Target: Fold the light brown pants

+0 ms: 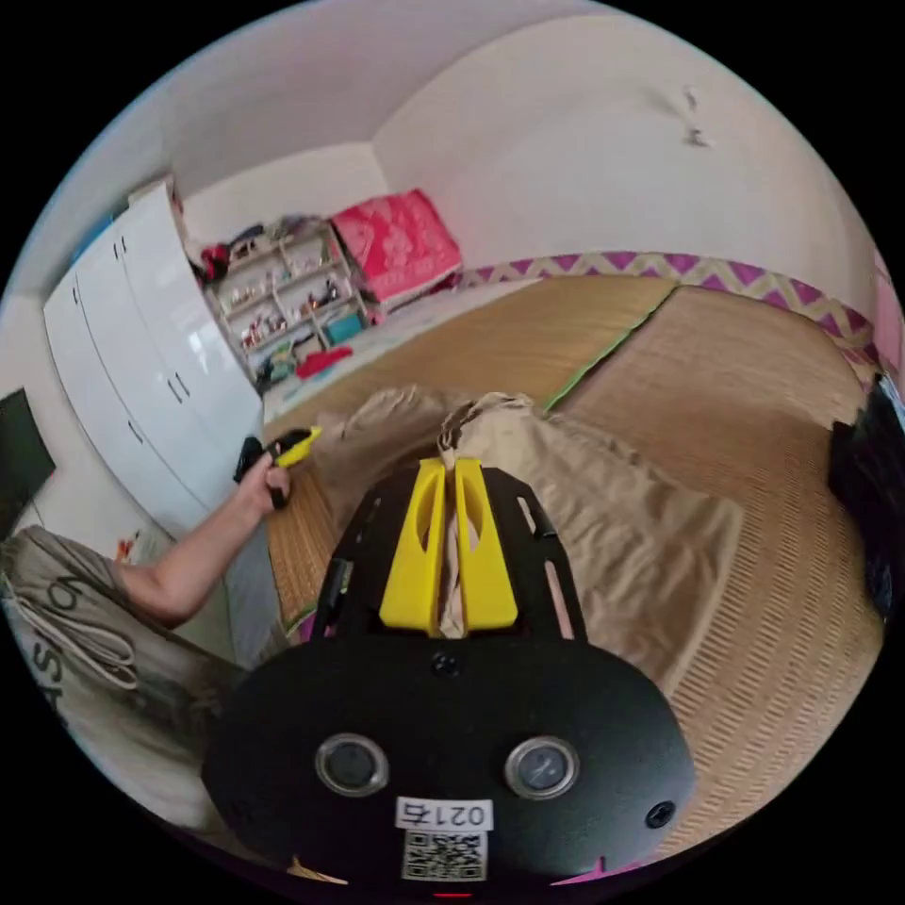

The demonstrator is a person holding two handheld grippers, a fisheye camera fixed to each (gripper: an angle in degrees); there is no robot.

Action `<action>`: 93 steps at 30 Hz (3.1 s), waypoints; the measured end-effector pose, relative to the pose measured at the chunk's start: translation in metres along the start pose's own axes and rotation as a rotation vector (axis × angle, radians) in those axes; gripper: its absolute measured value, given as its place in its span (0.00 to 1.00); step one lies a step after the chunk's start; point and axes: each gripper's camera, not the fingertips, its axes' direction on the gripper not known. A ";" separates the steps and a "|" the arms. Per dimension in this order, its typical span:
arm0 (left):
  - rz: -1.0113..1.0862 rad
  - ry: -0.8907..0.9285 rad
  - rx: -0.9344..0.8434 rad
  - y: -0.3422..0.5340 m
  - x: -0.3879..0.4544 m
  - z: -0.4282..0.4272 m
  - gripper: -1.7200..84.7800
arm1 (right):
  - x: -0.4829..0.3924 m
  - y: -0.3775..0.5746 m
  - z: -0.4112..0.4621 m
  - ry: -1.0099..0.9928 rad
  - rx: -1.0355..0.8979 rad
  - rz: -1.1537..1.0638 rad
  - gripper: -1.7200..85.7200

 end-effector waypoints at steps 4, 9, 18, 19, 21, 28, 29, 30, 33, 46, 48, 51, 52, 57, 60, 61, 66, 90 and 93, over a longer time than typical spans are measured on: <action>-0.002 0.002 0.001 -0.001 -0.033 -0.005 0.06 | 0.096 0.046 -0.159 0.084 0.234 0.174 0.01; -0.006 -0.004 0.001 -0.003 -0.065 -0.008 0.06 | 0.204 0.155 -0.293 0.274 0.355 0.461 0.01; -0.173 -0.120 -0.087 -0.027 -0.115 0.010 0.02 | 0.378 0.350 -0.293 0.005 0.316 0.967 0.02; -0.155 -0.143 -0.108 -0.036 -0.111 0.013 0.02 | 0.382 0.345 -0.293 0.008 0.286 0.968 0.02; -0.110 -0.197 -0.138 -0.051 -0.104 0.020 0.02 | 0.388 0.336 -0.295 -0.015 0.283 0.946 0.02; -0.129 -0.292 -0.126 -0.097 -0.120 0.058 0.02 | 0.423 0.264 -0.267 -0.033 0.217 0.950 0.02; -0.126 -0.298 -0.116 -0.102 -0.120 0.060 0.02 | 0.425 0.245 -0.255 -0.007 0.163 0.935 0.02; -0.119 -0.311 -0.093 -0.112 -0.120 0.061 0.02 | 0.425 0.235 -0.249 0.003 0.136 0.923 0.03; -0.112 -0.317 -0.028 -0.135 -0.129 0.056 0.03 | 0.420 0.192 -0.219 0.006 0.068 0.862 0.03; 0.553 -0.136 -0.076 -0.150 0.025 0.104 0.10 | 0.290 0.029 -0.173 0.202 -0.164 0.181 0.14; 0.721 -0.190 -0.221 -0.144 0.072 0.172 0.09 | 0.269 -0.004 -0.128 0.299 -0.312 -0.034 0.14; 0.945 -0.352 -0.396 -0.126 0.137 0.284 0.09 | 0.252 -0.048 -0.075 0.436 -0.464 -0.234 0.12; 1.009 -0.378 -0.443 -0.120 0.157 0.319 0.08 | 0.249 -0.064 -0.068 0.478 -0.469 -0.261 0.11; 1.113 -0.336 -0.486 -0.119 0.222 0.399 0.10 | 0.250 -0.115 -0.112 0.689 -0.313 -0.136 0.08; 1.153 -0.324 -0.510 -0.120 0.243 0.438 0.12 | 0.243 -0.125 -0.109 0.543 -0.368 -0.218 0.08; 1.181 -0.325 -0.535 -0.116 0.247 0.457 0.12 | 0.241 -0.126 -0.090 0.447 -0.434 -0.261 0.08; 1.254 -0.354 -0.747 -0.099 0.246 0.541 0.13 | 0.241 -0.115 0.010 0.410 -0.759 -0.446 0.11; 1.385 -0.518 -0.981 -0.170 0.317 0.628 0.02 | 0.285 -0.144 -0.060 0.183 -0.637 -0.371 0.01; 1.390 -0.400 -0.822 -0.189 0.349 0.558 0.01 | 0.280 -0.139 -0.082 0.179 -0.618 -0.370 0.01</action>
